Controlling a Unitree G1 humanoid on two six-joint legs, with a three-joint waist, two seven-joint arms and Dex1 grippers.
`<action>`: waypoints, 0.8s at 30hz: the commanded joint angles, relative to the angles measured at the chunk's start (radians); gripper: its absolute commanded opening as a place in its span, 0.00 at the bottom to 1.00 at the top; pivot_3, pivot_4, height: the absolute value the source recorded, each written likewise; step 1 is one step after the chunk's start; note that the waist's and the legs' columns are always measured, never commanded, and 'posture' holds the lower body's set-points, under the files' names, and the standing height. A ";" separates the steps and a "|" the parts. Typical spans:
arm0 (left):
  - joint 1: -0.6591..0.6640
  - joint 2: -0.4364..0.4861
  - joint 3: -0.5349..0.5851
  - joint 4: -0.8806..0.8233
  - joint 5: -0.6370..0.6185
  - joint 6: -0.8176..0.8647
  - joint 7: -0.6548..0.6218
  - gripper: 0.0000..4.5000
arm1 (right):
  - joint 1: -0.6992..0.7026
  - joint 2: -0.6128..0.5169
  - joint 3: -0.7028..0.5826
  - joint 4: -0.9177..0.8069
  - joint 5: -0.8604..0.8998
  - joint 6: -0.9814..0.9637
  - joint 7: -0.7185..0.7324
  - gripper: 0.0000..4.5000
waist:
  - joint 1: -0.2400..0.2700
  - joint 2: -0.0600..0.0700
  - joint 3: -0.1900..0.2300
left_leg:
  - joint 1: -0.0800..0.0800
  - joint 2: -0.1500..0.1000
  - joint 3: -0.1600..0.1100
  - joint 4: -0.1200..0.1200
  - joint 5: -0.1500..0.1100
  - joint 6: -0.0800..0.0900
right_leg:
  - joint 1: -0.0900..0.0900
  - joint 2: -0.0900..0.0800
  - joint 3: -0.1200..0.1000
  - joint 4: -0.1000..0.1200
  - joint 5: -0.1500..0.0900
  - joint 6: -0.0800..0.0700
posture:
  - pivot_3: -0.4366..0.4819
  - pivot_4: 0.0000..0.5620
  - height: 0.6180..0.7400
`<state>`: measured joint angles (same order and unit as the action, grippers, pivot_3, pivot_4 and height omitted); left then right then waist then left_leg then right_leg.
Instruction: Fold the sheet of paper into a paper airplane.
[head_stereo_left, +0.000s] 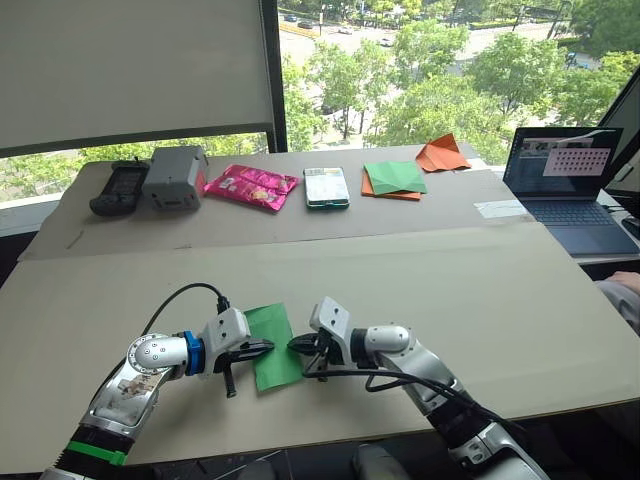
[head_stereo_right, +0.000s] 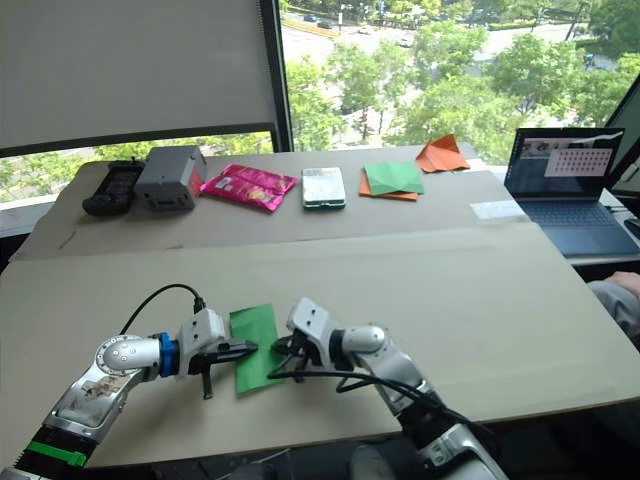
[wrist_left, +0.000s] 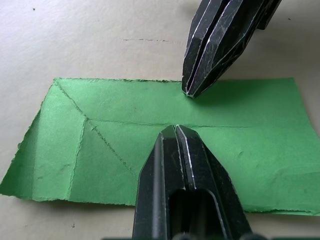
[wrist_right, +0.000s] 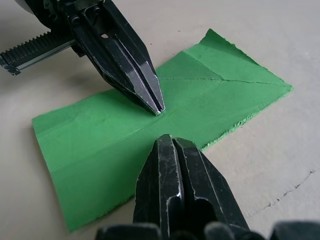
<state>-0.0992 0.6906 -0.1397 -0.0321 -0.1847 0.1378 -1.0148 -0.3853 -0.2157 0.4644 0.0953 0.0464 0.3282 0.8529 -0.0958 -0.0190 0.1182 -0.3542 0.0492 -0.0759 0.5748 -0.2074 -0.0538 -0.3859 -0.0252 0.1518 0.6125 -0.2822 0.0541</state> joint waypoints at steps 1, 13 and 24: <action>0.022 0.017 -0.014 0.014 0.028 0.020 -0.003 0.00 | 0.030 -0.027 0.028 0.033 -0.020 0.009 0.020 0.02 | 0.000 0.000 0.000 | 0.000 0.000 0.000 0.000 0.000 0.000 | 0.000 0.000 0.000 0.000 0.000 0.000 | 0.48 0.27 1.00; 0.020 0.019 -0.016 0.015 0.027 0.021 -0.006 0.00 | 0.136 -0.113 0.056 -0.107 0.024 0.061 0.110 0.02 | 0.002 0.000 -0.003 | 0.000 0.000 0.000 0.000 0.000 0.000 | 0.000 0.000 0.000 0.000 0.000 0.000 | 0.48 0.27 1.00; 0.014 0.023 -0.016 0.024 0.028 0.018 -0.010 0.00 | 0.176 -0.156 0.100 -0.194 0.019 0.105 0.125 0.02 | 0.002 0.000 -0.002 | 0.000 0.000 0.000 0.000 0.000 0.000 | 0.000 0.000 0.000 -0.001 0.000 0.000 | 0.48 0.27 1.00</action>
<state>-0.0982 0.7001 -0.1411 -0.0312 -0.1847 0.1383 -1.0217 -0.2361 -0.3501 0.5078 -0.1292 0.0843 0.3799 0.9576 -0.0941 -0.0195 0.1160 -0.3541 0.0491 -0.0758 0.5748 -0.2075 -0.0540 -0.3860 -0.0254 0.1518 0.6115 -0.2824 0.0538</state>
